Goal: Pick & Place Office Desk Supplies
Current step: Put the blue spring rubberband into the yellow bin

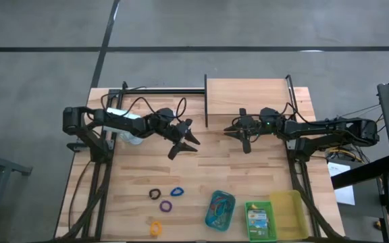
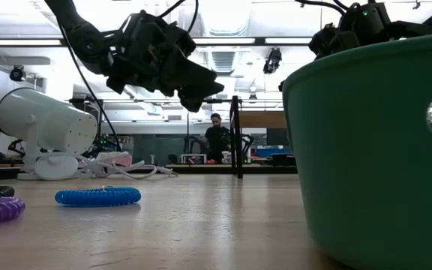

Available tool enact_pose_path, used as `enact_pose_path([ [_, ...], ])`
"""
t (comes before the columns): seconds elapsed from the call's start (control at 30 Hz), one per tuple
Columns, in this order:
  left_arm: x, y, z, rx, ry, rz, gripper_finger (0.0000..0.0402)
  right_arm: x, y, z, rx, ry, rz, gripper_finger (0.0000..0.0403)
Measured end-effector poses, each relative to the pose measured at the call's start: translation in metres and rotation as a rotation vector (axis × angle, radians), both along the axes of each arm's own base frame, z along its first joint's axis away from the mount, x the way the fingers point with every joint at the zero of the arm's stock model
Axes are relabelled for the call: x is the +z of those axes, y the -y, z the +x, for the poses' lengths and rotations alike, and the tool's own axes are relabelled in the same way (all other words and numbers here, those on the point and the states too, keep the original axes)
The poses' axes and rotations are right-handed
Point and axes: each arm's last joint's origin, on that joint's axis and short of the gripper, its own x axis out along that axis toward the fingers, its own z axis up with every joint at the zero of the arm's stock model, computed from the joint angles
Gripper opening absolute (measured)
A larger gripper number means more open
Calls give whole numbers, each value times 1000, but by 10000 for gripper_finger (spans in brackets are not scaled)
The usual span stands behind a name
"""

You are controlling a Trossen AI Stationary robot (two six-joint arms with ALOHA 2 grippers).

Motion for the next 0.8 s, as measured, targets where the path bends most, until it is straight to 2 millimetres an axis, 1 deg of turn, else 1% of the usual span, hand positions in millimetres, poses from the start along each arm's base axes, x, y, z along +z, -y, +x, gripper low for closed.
enact_pose_path([
  [0.27,-2,0,-1,9,-39,-32,166,0,0,0,0,0,0,68],
  [0.4,-4,0,-2,32,-93,-108,166,0,0,0,0,0,0,68],
  [0.6,-4,0,-1,49,-92,-103,166,0,0,0,0,-1,0,68],
  [0.67,-4,-2,-1,57,-78,-69,166,0,0,0,0,-1,0,68],
  [0.73,-5,-4,-1,128,-87,-35,166,0,0,0,0,-1,0,68],
  [0.8,-7,-1,0,240,-127,-12,166,0,0,0,0,-1,0,68],
])
